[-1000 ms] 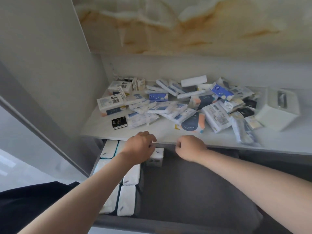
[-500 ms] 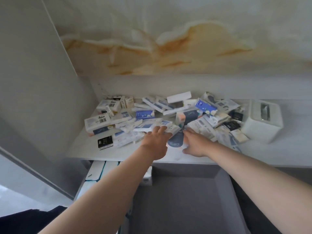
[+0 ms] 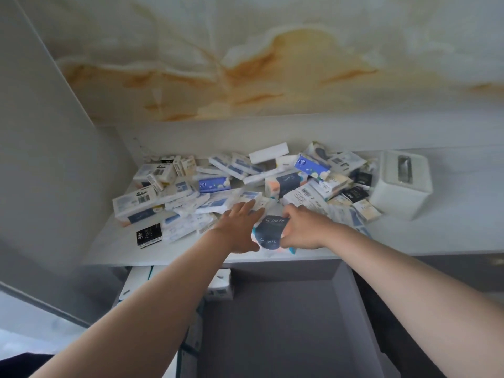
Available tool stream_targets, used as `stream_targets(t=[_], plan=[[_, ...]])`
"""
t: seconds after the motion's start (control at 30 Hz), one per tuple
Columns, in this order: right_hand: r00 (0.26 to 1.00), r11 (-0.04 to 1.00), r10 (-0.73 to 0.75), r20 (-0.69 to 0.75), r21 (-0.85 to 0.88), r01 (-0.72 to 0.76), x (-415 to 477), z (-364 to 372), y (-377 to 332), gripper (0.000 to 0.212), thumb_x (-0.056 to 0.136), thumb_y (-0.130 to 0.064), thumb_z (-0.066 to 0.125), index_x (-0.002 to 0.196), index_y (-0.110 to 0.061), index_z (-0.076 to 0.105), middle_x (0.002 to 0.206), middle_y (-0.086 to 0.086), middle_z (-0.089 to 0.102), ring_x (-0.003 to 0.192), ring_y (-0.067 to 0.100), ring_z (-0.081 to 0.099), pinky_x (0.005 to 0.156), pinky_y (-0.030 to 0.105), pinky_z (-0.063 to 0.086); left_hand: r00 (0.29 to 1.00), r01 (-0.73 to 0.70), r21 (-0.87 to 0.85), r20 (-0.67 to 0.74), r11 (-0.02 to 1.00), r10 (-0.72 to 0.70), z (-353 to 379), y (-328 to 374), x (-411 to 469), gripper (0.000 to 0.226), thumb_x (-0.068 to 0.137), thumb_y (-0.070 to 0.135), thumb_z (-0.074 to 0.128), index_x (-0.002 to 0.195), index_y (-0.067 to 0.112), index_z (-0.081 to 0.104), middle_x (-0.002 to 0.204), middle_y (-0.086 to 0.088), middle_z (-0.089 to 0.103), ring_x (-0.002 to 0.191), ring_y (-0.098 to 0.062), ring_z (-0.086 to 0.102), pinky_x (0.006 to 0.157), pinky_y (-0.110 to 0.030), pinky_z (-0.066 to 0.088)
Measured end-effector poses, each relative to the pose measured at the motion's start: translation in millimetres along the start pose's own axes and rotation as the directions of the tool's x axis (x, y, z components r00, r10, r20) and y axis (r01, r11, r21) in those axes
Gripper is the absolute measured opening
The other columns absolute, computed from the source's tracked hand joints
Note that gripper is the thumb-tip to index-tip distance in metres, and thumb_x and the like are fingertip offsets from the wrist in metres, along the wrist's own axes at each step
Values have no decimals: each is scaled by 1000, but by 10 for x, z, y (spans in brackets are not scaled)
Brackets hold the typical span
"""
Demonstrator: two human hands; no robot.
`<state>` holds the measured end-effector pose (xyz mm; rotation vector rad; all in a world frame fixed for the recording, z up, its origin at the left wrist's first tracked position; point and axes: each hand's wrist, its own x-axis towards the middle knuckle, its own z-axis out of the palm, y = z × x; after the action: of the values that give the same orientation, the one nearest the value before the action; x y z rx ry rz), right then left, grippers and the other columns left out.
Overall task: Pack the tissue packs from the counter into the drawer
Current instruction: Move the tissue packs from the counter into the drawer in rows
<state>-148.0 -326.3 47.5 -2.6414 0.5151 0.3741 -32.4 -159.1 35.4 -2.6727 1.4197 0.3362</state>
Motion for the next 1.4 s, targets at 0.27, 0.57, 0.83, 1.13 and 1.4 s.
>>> stream_targets(t=[0.27,0.57,0.83,1.13,1.4], plan=[[999,969,-17,-30,245,24,-295,-97,-103,49,71,-79,52,89,-33,54,97,-11,61,93,13,57,77,33,45,939,-157,-360,-342,920,26,134,216,-395,80,64,50,77,134,36,42,121,9,52,111,-16,51,92,-29,39],[953,909,-241,184,387,155,-356,126,-671,66,73,-46,79,131,-32,50,118,-14,62,103,8,63,92,31,53,971,103,-716,-80,690,-227,276,-260,-1053,44,68,37,79,101,32,50,82,2,58,69,-16,53,66,-33,47],[938,976,-171,303,179,120,-329,913,-1071,41,78,-29,79,111,-24,56,105,0,62,64,15,64,46,26,53,978,204,-516,141,832,-152,803,-783,-1528,74,70,43,82,133,32,44,122,11,59,108,-13,57,93,-33,50],[981,976,3,192,212,-44,-83,1861,-969,30,84,-17,67,102,-31,47,103,3,59,81,31,64,38,29,50,993,115,-235,17,965,-114,1211,-948,-1436,60,86,44,61,140,26,43,140,3,45,129,-19,39,103,-35,40],[974,923,200,106,313,-224,192,2337,-1057,46,83,-25,73,114,-17,40,119,5,64,109,26,63,80,28,50,997,-61,60,-45,996,63,1539,-880,-1317,61,88,41,50,145,22,39,155,-5,30,145,-26,20,117,-41,20]])
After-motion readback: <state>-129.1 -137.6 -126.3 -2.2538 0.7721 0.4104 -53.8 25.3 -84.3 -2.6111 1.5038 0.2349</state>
